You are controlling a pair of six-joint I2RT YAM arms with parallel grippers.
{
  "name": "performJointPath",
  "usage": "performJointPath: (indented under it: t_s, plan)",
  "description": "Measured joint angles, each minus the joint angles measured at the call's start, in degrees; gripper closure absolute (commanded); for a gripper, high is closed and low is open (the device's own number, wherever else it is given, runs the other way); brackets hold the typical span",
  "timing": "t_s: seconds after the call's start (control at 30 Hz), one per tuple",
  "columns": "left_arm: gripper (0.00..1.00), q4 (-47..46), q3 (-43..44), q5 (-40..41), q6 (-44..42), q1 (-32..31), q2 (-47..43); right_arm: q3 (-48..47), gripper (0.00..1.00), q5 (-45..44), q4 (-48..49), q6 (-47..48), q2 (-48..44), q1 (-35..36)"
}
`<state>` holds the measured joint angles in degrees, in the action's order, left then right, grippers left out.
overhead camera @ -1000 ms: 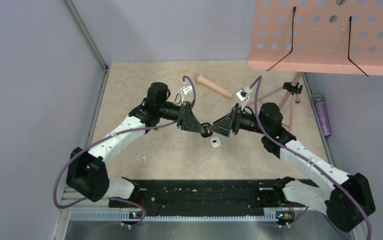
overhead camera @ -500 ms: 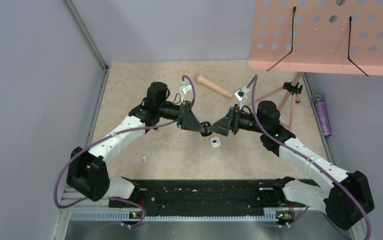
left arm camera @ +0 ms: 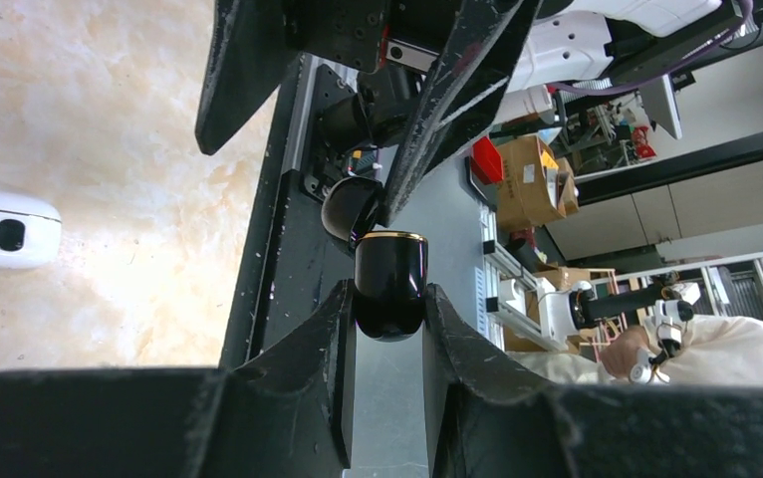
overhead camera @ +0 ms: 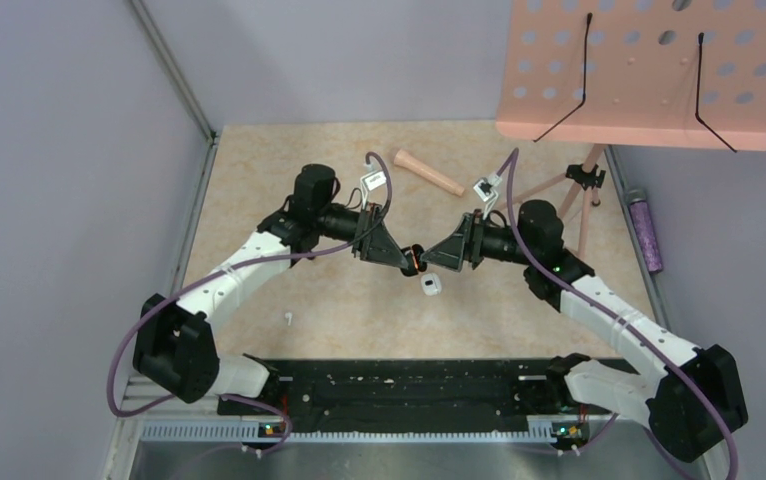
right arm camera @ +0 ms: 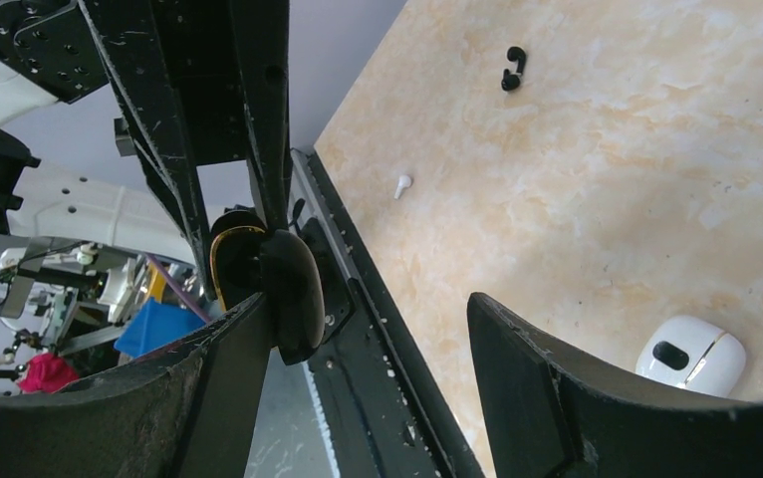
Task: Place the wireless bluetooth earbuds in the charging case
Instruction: Open the charging case to the charging case.
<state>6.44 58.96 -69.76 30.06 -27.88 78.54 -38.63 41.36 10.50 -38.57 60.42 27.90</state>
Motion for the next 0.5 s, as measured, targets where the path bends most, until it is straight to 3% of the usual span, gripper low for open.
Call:
performJointPath:
  t_s: [0.3, 0.5]
  plan:
    - [1.00, 0.0, 0.0, -2.9, -0.1, 0.0, 0.0, 0.0, 0.28, 2.1, 0.3, -1.1, -0.2, -1.0]
    - [1.00, 0.2, 0.9, -5.8, -0.7, 0.0, 0.6, 1.2, 0.25, 9.4, 8.2, -5.4, -1.1, -2.3]
